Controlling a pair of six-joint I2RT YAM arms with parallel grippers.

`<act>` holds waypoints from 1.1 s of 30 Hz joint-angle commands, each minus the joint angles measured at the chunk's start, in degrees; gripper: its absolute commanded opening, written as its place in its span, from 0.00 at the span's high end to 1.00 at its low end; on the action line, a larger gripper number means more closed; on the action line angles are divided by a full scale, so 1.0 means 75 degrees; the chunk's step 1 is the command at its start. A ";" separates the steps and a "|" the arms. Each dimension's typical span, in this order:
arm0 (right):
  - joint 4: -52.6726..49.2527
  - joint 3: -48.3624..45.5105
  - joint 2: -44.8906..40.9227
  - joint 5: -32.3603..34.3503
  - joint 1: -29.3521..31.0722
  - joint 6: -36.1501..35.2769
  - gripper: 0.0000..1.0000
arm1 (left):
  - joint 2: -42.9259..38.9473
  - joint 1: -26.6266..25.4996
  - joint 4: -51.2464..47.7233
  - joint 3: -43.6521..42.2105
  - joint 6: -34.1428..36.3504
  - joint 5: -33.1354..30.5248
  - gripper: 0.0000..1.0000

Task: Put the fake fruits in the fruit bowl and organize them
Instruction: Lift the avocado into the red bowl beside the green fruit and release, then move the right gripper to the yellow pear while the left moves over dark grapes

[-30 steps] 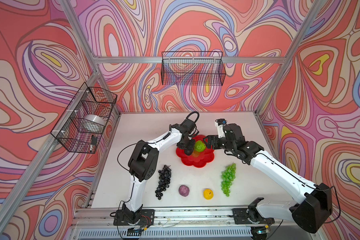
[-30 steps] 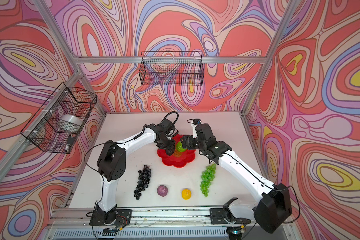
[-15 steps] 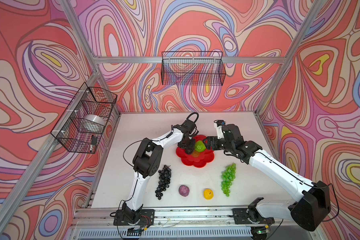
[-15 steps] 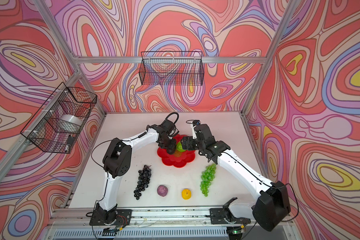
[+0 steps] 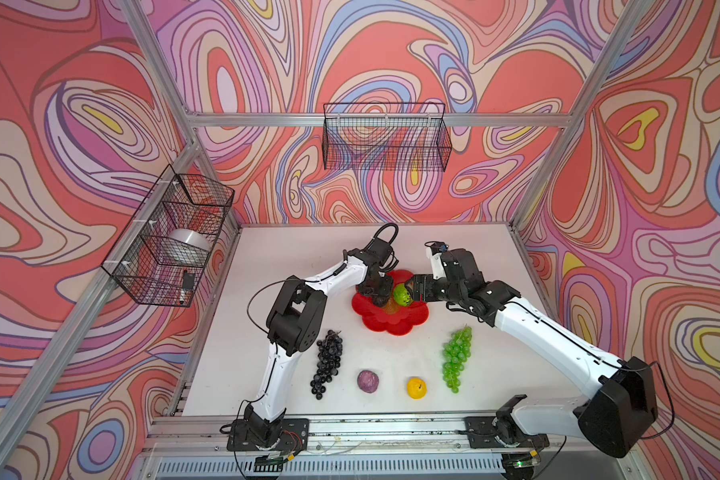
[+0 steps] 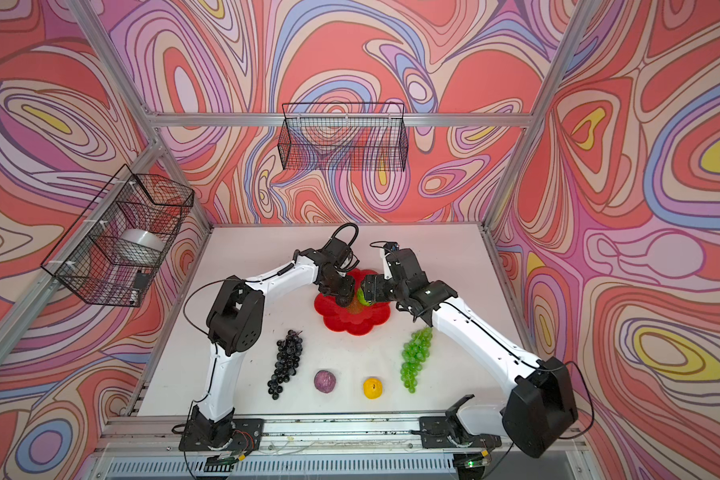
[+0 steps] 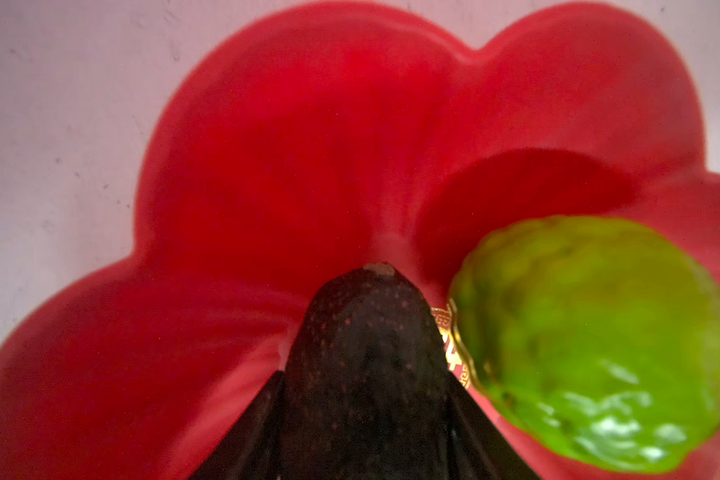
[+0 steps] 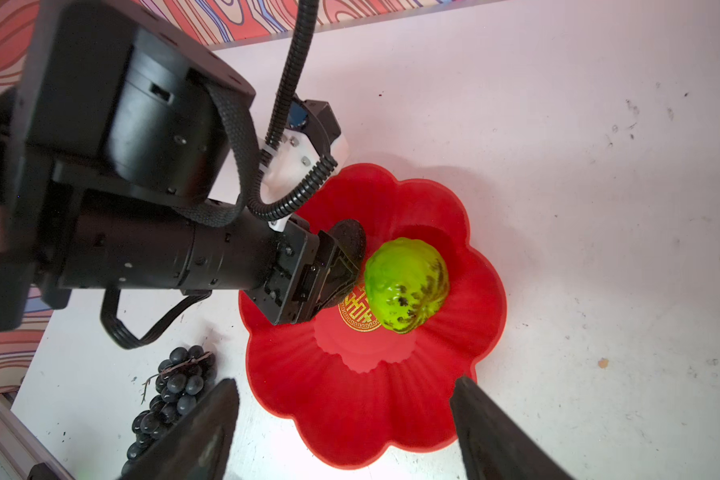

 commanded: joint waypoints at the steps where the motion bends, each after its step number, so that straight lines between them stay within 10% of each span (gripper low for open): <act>1: -0.0048 0.0152 0.0082 -0.0060 0.0008 -0.0033 0.17 | -0.0195 0.0043 -0.0062 0.0263 -0.0005 -0.0149 0.35; 15: -0.0790 0.0650 0.0251 -0.0253 0.0007 -0.0398 0.17 | -0.1534 0.0044 -0.0560 0.0027 0.0116 -0.0474 0.27; 33: -0.2486 -0.0910 -0.0326 -0.0070 0.1394 0.1183 0.20 | -0.5275 0.0030 0.0141 -0.4331 -0.1260 -0.0610 0.29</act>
